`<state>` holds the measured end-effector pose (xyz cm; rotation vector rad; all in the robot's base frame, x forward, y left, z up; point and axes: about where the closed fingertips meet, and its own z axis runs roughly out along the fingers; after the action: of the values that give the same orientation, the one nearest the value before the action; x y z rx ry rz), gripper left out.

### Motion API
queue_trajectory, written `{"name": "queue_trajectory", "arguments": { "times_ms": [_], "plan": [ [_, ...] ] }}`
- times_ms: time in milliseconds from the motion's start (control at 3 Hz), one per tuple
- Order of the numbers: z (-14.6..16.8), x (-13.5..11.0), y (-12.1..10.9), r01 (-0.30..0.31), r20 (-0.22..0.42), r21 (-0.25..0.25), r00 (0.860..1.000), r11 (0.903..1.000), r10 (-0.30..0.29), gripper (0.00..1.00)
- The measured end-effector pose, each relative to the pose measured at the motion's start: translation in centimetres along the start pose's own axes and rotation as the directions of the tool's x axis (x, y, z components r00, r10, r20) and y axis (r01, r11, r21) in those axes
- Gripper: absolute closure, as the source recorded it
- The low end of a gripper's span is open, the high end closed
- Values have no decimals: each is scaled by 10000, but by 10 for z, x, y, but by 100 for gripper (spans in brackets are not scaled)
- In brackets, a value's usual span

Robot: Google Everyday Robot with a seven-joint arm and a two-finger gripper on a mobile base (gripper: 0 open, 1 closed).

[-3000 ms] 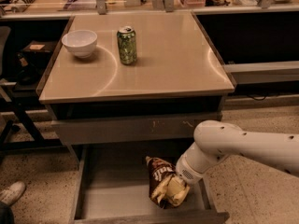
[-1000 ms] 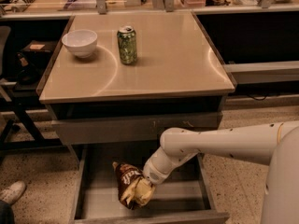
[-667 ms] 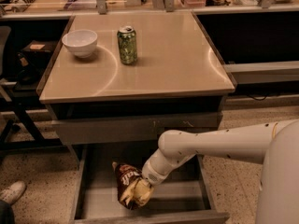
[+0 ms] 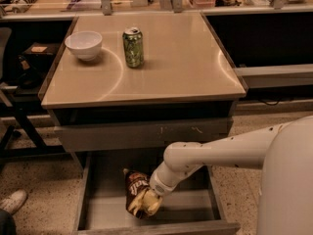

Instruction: Place brown chip bag into middle drawer

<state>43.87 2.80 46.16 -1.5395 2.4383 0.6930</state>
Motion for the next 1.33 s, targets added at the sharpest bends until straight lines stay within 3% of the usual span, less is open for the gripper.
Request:
{"name": "queue_trajectory", "arguments": {
  "times_ms": [667,1333],
  "plan": [
    [8,15,-17,-352,-167,462,9992,9983,360,100],
    [8,15,-17,-352,-168,461,9992,9983,360,58]
  ]
}}
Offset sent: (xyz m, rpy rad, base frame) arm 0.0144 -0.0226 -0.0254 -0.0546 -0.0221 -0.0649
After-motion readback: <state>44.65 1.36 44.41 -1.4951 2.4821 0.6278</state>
